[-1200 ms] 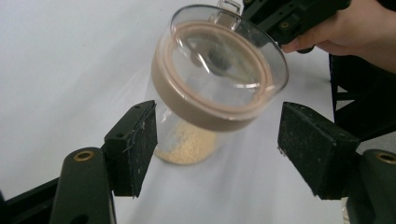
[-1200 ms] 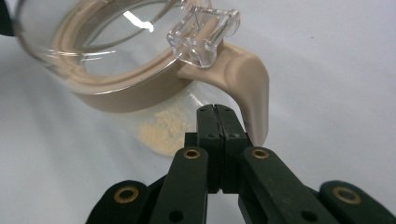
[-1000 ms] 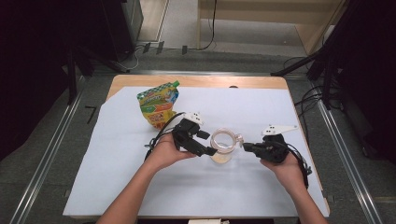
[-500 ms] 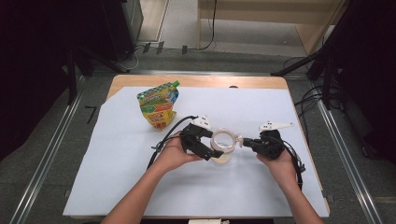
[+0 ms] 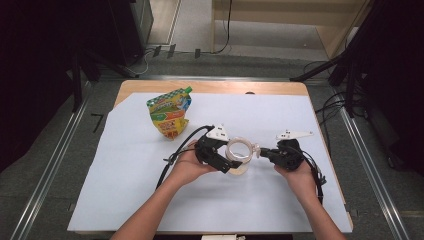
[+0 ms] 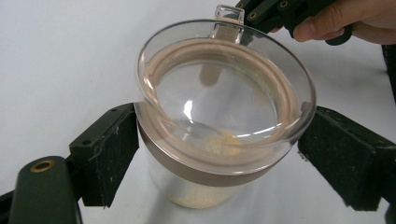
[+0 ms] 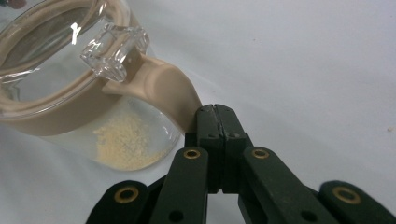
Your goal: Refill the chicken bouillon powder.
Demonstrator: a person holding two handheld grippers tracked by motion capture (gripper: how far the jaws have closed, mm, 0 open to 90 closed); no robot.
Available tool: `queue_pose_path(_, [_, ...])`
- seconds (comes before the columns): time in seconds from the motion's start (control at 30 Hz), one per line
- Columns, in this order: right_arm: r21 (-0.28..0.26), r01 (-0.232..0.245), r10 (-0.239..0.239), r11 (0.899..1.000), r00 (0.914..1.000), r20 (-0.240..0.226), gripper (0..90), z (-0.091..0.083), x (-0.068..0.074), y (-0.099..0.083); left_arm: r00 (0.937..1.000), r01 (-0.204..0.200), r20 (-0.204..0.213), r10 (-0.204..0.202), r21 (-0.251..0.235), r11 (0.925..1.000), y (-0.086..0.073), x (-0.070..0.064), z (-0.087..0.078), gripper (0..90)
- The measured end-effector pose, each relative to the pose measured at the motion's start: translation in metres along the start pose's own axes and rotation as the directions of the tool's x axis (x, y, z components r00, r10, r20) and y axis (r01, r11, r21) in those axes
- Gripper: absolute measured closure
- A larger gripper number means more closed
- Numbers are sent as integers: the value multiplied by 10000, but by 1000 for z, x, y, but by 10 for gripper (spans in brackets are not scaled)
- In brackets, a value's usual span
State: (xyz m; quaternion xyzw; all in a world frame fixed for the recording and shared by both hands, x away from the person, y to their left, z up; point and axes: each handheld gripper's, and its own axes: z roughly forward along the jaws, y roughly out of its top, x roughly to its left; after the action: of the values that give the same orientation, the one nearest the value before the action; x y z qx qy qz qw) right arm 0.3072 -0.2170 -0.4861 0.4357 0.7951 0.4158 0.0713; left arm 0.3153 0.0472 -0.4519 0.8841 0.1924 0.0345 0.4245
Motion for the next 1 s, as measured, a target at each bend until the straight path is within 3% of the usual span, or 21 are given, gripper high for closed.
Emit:
queue_pose_path(0.13, [73, -19, 17, 10000, 9998, 176, 900, 0, -1, 0, 9980, 426, 488, -395, -630, 9971, 1, 5, -11, 202])
queue_pose_path(0.17, [173, -71, 64, 9998, 9992, 386, 900, 0, -1, -1, 9967, 565, 629, -508, -926, 9941, 1, 8, -17, 301])
queue_pose_path(0.2, [173, -71, 64, 9998, 9992, 386, 900, 0, -1, -1, 9967, 565, 629, -508, -926, 9941, 1, 8, -17, 494])
queue_pose_path(0.23, [329, -139, 117, 9994, 9977, 668, 900, 1, -3, -1, 9922, 956, 911, -847, -1224, 9879, 0, 13, -23, 494])
queue_pose_path(0.27, [372, -310, 292, 9988, 9984, 486, 900, 1, -7, -2, 9898, 1132, 1009, -1001, -1335, 9846, 0, 15, -24, 467])
queue_pose_path(0.3, [-2, -634, 634, 9980, 9979, -147, 900, -2, -10, -2, 9931, 954, 783, -868, -1137, 9889, 1, 14, -24, 439])
queue_pose_path(0.33, [-2, -634, 634, 9980, 9979, -147, 900, -2, -10, -2, 9931, 954, 783, -868, -1137, 9889, 1, 14, -24, 420])
queue_pose_path(0.37, [-245, -376, 377, 9990, 9993, 12, 900, -5, -6, 1, 9981, 486, 405, -459, -703, 9963, 1, 10, -23, 391])
queue_pose_path(0.43, [-301, -241, 242, 9993, 9997, 41, 900, -5, -4, 2, 9990, 341, 317, -325, -515, 9981, 1, 8, -21, 354])
queue_pose_path(0.63, [-254, -262, 263, 9993, 9996, 33, 900, -4, -4, 2, 9994, 327, 102, -323, -471, 9984, 2, 8, -19, 308])
queue_pose_path(0.83, [-195, -174, 178, 9997, 9996, 210, 900, -4, -3, 1, 9996, 263, 55, -260, -737, 9969, 4, 6, -24, 388])
queue_pose_path(1.0, [-219, -110, 115, 9997, 9997, 225, 900, -4, -1, 2, 9995, 262, 184, -249, -753, 9968, 6, 5, -28, 398])
